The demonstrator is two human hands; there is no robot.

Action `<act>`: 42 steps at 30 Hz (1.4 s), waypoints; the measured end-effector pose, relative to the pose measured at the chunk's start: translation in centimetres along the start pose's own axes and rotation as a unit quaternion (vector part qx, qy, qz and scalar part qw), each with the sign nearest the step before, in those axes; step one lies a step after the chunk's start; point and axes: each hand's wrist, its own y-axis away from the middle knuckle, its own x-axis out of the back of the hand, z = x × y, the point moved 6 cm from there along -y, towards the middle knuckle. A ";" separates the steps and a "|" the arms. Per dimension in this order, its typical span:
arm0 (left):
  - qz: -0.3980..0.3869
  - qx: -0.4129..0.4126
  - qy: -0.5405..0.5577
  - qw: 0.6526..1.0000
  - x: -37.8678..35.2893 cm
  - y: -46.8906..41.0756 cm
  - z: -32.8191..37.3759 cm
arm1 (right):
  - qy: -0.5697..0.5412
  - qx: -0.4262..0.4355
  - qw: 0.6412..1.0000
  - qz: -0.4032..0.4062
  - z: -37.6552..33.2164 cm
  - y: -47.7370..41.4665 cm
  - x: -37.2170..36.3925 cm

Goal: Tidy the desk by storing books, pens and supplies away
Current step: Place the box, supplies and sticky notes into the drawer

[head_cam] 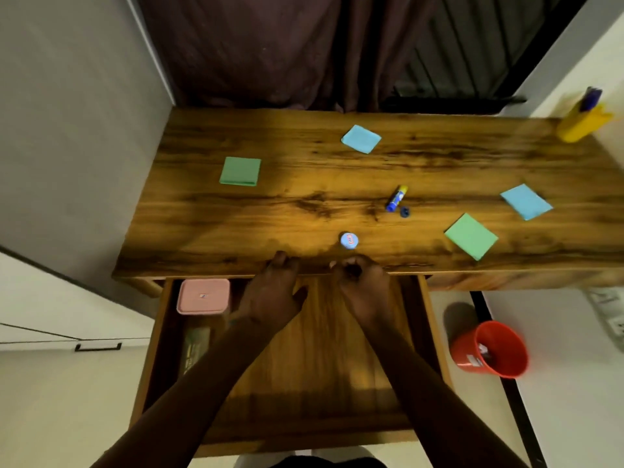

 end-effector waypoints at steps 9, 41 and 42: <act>-0.002 -0.021 0.045 0.999 -2.5 -7.2 6.3 | 0.024 0.010 0.999 0.027 2.1 -8.5 7.2; -0.077 0.150 0.084 0.982 -5.0 12.9 -4.8 | 0.060 0.078 0.974 -0.205 5.1 6.4 -5.6; -0.086 0.160 0.074 0.980 -5.2 13.7 -5.7 | 0.062 0.081 0.969 -0.225 5.5 7.2 -7.1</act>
